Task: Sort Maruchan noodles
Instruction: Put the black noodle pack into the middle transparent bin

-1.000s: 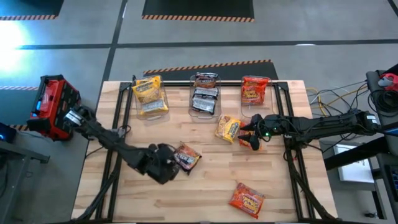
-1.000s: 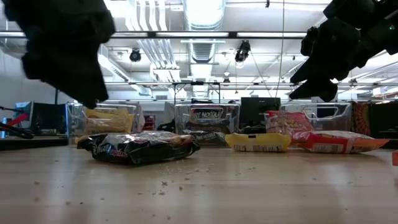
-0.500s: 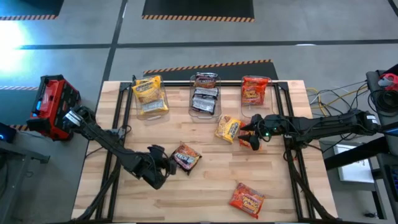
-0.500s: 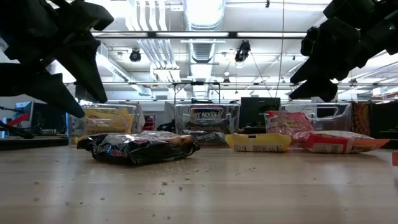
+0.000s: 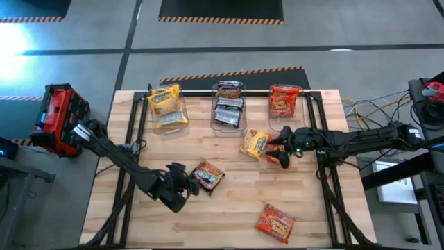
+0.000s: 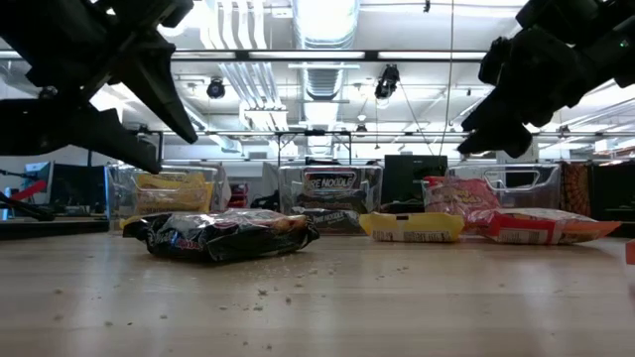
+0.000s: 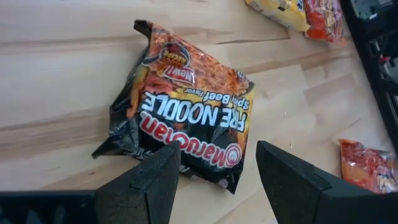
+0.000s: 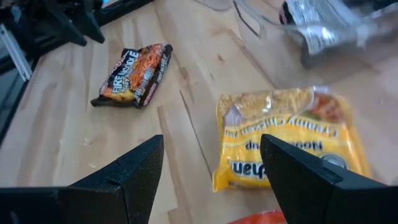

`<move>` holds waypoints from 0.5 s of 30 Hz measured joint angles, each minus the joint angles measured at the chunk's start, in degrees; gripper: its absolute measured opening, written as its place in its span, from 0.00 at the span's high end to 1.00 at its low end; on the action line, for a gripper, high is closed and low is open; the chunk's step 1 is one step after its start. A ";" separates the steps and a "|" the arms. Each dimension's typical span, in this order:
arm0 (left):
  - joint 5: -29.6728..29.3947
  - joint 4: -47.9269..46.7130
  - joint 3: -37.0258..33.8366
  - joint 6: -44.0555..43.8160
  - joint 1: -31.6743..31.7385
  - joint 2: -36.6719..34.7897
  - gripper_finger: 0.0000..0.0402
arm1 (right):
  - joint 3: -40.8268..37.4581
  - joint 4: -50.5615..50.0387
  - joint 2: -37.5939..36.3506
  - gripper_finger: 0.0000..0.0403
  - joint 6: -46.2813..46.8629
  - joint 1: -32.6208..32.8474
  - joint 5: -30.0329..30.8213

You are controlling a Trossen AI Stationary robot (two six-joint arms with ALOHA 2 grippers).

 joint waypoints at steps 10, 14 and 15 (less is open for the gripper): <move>5.49 3.80 -0.02 -8.58 -0.54 6.48 0.52 | 0.00 -0.27 -0.14 0.36 -17.93 0.04 -0.03; 6.47 3.99 -0.02 -11.07 -0.80 8.55 0.52 | 0.00 -0.28 -0.11 0.36 -42.45 -0.07 0.04; 6.61 4.13 -0.02 -11.19 -0.79 8.88 0.52 | 0.00 -0.26 -0.11 0.36 -46.71 -0.05 0.01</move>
